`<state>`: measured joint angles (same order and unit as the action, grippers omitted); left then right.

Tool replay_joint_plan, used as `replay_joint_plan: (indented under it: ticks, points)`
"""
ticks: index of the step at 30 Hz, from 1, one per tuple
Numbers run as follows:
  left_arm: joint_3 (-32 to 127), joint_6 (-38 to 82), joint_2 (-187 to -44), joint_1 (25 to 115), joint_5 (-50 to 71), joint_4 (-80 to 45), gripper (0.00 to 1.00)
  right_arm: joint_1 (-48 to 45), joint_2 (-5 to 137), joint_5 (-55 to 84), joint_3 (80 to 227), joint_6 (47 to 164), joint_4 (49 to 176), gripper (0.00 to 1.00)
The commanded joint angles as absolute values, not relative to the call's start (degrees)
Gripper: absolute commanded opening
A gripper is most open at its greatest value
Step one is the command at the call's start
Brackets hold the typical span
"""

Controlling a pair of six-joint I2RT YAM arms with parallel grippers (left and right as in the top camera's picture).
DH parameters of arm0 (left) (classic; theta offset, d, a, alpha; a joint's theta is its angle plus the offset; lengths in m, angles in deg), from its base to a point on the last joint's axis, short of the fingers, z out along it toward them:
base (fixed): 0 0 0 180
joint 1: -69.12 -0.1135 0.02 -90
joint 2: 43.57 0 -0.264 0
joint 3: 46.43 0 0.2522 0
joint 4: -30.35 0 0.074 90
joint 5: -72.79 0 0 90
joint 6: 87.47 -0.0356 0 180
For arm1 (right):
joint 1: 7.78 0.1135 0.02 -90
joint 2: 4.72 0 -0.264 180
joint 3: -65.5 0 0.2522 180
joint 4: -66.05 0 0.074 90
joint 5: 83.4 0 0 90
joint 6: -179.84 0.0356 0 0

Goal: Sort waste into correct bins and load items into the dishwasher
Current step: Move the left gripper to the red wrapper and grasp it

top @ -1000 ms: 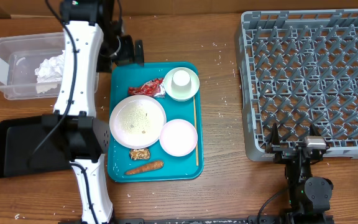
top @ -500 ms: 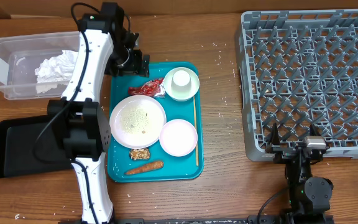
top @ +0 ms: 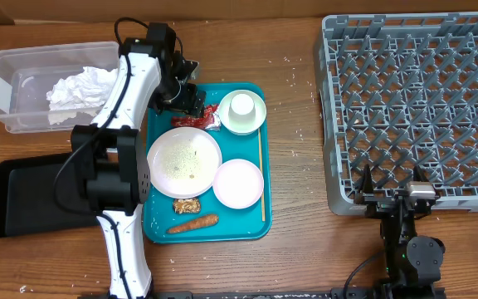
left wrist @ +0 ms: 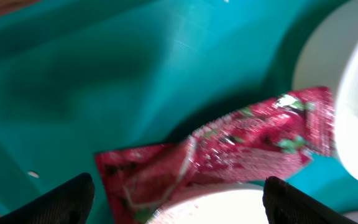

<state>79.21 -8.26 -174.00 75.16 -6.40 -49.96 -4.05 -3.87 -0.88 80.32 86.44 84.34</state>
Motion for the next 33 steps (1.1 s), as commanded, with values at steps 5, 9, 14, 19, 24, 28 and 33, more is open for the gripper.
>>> replay_joint_plan:
  ticks: [5,9,14,19,24,28,33]
  points:
    - [76.2,-9.9,-174.5,75.8,-8.2,-46.3,0.81,-4.4,-4.6,-0.8,79.7,86.6,84.0,1.0]
    - [73.6,-10.9,-174.5,76.1,-8.2,-46.3,0.81,-4.4,-4.6,-0.8,79.7,86.6,84.0,1.0]
    - [72.5,-11.8,-174.5,76.1,-8.9,-44.9,0.77,-4.4,-4.6,-0.8,79.7,86.6,84.0,1.0]
    - [72.5,-11.6,-174.5,76.1,-8.9,-43.1,0.74,-4.4,-4.6,-0.8,79.7,86.6,84.0,1.0]
    - [72.5,-11.5,-174.5,76.1,-8.9,-42.6,0.44,-4.4,-4.6,-0.8,79.7,86.6,84.0,1.0]
    - [73.5,-8.2,-174.5,76.2,-11.0,-42.9,0.31,-4.4,-4.6,-0.8,79.7,86.6,84.0,1.0]
    - [78.4,-4.5,-174.0,76.2,-15.9,-44.7,0.07,-4.4,-4.6,-0.8,79.7,86.6,84.0,1.0]
